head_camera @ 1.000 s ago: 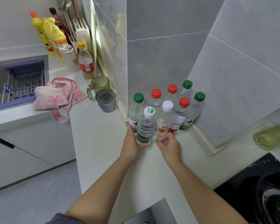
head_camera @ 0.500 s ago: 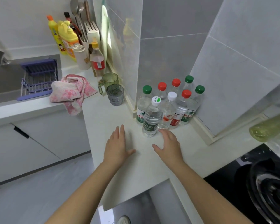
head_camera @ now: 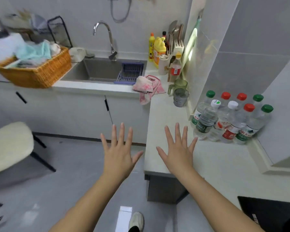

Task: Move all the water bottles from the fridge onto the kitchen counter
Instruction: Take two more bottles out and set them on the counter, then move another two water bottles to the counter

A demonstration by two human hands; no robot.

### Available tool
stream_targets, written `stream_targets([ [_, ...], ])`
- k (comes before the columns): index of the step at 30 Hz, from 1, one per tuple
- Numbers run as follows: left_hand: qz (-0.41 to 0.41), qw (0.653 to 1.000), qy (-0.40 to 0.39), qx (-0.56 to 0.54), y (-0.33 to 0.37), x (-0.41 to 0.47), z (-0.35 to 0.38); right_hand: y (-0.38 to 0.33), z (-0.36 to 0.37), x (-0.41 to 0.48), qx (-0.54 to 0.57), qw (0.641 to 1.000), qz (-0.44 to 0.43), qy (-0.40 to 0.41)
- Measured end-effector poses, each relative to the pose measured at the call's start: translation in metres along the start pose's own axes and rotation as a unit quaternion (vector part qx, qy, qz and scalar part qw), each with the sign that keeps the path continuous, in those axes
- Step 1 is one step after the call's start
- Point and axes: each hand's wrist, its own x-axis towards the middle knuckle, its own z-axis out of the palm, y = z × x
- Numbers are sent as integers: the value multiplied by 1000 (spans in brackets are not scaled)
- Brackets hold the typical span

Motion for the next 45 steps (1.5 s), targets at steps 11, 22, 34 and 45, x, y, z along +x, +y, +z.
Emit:
stream_targets([
  [11, -254, 959, 108, 64, -123, -158, -81, -188, -63, -61, 81, 954, -288, 35],
  [22, -393, 901, 135, 124, -257, -356, -135, -378, -67, -190, 95, 894, -430, 80],
  [34, -486, 846, 146, 161, -385, -589, -178, -569, -66, -385, 122, 830, -541, 58],
  [45, -553, 799, 140, 190, -457, -692, -192, -685, -65, -471, 123, 751, -647, 35],
])
